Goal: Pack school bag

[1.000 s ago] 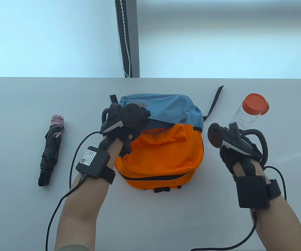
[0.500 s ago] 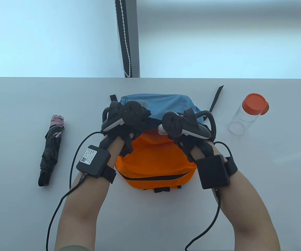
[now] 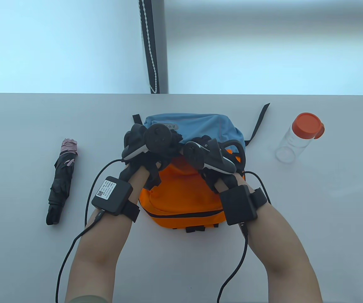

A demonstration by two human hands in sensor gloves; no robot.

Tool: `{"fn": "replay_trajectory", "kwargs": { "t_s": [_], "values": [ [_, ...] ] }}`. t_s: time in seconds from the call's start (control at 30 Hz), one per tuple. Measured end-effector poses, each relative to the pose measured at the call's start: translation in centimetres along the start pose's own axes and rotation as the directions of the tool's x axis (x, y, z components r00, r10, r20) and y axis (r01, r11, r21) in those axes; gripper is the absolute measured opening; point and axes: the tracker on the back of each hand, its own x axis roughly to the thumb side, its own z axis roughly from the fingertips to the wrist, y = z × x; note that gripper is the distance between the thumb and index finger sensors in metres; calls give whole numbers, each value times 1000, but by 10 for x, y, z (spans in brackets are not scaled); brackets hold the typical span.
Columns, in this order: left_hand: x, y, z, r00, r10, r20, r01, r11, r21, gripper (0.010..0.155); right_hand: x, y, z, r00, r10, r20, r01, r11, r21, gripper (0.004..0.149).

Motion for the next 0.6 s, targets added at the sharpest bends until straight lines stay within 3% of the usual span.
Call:
{"fn": "replay_trajectory", "kwargs": {
  "t_s": [0.03,0.07,0.23,0.4,0.47,0.6],
  "values": [
    [0,0,1,1000,7,3,-7,1000,4,48,2,1,-1,993,106,-49,-107,994,-4,81],
    [0,0,1,1000,9,3,-9,1000,7,48,2,1,-2,988,141,-57,-141,990,0,87],
    [-1,-3,3,1000,15,2,-15,1000,10,48,9,10,-7,988,139,-71,-135,989,59,117],
    [-1,-5,5,1000,19,8,-19,1000,4,48,13,20,-16,961,235,-147,-226,971,73,109],
    [-2,-6,6,1000,9,8,-9,1000,6,48,11,21,-18,966,202,-162,-190,978,85,103],
    [-3,-8,9,1000,-11,-2,11,1000,-7,49,-2,6,-16,997,38,-72,-31,994,101,92]
  ]
}}
